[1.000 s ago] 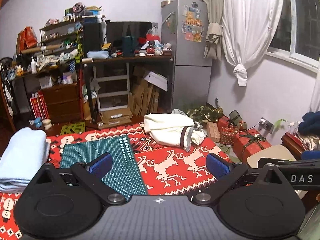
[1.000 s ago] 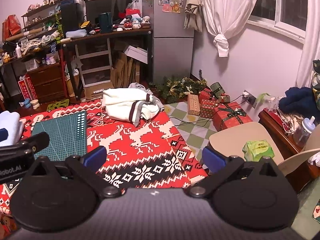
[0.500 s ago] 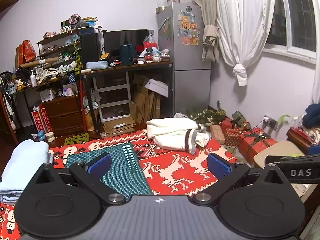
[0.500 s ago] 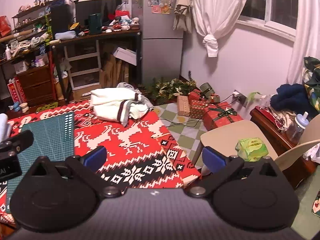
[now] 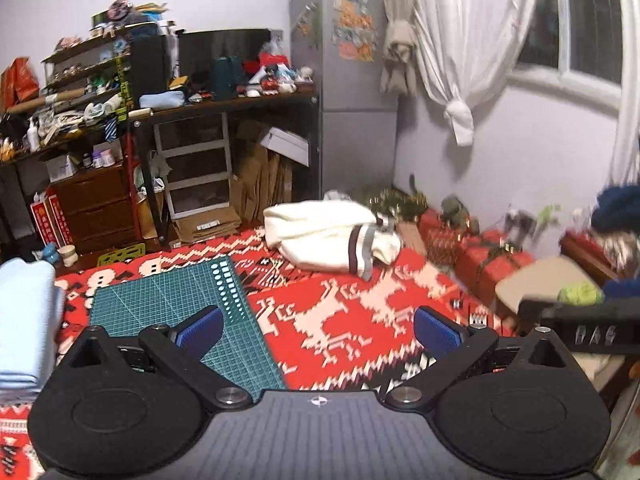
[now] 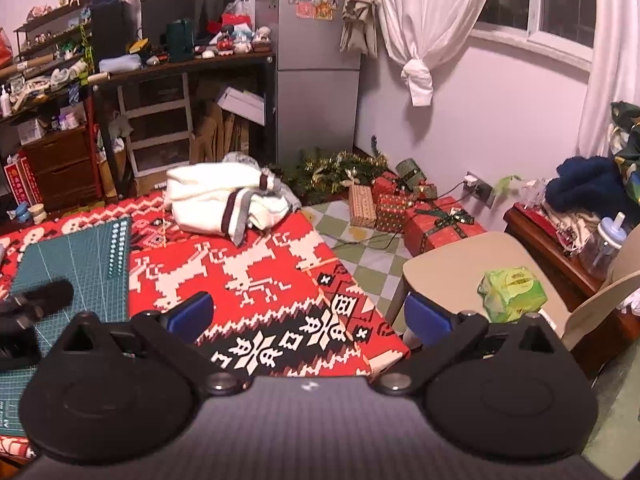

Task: Fold clothes
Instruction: 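Approach the cream sweater vest and grasp its striped hem with the right gripper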

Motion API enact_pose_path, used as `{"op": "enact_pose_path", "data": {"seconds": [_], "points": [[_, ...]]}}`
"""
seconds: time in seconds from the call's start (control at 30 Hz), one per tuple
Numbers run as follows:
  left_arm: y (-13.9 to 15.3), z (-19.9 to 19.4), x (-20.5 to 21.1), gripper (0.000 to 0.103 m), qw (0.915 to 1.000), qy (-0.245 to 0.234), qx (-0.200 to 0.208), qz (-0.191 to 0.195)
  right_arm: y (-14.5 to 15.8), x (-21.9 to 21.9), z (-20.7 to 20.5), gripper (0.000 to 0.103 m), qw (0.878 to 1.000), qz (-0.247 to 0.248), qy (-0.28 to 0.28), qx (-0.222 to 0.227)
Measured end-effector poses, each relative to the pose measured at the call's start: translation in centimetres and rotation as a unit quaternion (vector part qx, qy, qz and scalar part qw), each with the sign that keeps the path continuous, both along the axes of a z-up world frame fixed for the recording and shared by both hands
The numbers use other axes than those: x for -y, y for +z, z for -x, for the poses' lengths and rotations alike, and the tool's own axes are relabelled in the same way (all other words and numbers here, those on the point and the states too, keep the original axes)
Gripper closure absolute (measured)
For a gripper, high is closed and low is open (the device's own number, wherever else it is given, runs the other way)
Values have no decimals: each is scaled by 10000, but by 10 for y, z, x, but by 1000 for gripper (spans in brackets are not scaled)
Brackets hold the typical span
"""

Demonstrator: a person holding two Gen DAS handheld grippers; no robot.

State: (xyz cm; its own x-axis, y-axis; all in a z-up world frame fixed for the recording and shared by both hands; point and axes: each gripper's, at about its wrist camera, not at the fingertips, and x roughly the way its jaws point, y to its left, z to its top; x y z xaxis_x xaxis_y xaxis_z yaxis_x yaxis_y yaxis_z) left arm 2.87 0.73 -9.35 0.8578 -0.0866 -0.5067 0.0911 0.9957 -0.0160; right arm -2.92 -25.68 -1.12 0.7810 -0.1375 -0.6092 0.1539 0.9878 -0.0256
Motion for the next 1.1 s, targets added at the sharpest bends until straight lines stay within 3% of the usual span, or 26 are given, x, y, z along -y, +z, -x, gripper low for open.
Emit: {"op": "enact_pose_path", "data": {"seconds": [0.13, 0.27, 0.43, 0.63, 0.83, 0.97, 1.1], "points": [[-18, -19, -12, 1, 9991, 157, -87, 372, -20, 2, -19, 0, 9989, -134, 452, 27], [-34, -44, -28, 1, 9944, -55, -414, 968, -36, 4, -42, 0, 9958, -548, 737, -12], [-54, -76, -43, 1, 9920, -55, -654, 1083, -53, -5, -78, 0, 9933, -253, 1108, 189], [-80, -122, -63, 17, 9850, 56, -897, 1476, -72, -19, -144, 1, 9884, -78, 1498, 230], [-103, -162, -74, 37, 9788, -123, -1029, 1769, -103, -40, -217, 16, 9842, 279, 1746, 95], [-117, -175, -78, 42, 9776, -202, -1025, 1828, -133, -51, -260, 31, 9836, 102, 1793, -134], [-129, -186, -85, 42, 9765, -146, -1102, 1848, -162, -60, -299, 39, 9833, 197, 1789, -288]]}}
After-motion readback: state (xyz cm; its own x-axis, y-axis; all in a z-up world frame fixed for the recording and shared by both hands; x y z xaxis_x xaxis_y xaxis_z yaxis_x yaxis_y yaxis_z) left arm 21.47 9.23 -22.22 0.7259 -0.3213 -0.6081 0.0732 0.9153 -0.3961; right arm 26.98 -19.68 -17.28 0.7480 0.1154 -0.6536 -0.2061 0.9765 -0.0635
